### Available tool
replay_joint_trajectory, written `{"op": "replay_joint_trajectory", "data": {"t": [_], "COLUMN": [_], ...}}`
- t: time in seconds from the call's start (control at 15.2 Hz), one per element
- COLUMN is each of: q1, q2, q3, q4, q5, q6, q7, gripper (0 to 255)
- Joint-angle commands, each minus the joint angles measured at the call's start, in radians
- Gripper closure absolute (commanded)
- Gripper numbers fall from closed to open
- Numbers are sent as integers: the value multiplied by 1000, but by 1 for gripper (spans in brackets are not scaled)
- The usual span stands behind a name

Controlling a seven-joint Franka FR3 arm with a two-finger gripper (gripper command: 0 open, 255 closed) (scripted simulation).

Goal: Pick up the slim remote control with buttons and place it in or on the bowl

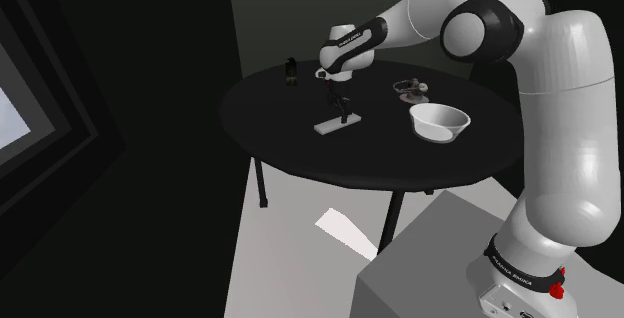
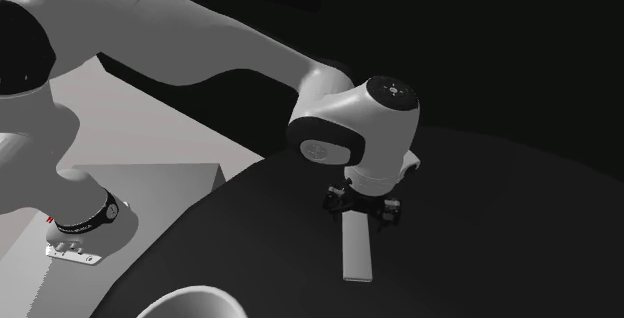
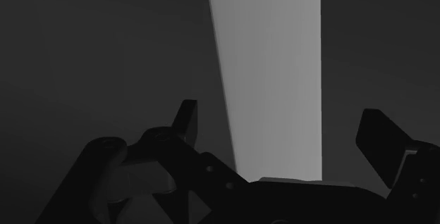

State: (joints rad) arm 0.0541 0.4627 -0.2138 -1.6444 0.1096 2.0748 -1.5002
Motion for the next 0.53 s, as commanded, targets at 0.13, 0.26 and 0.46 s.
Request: {"op": "replay_joint_trajectory", "data": {"t": [0.13,0.26,0.46], "q1": [-1,-2,-2], "q2": [22,25,25], "q3": [4,4,4], "q4": [-21,-24,-24], "q5": [6,7,7], "q6": [43,50,50], "q7": [-6,-6,-6], "gripper": [0,0,0]}}
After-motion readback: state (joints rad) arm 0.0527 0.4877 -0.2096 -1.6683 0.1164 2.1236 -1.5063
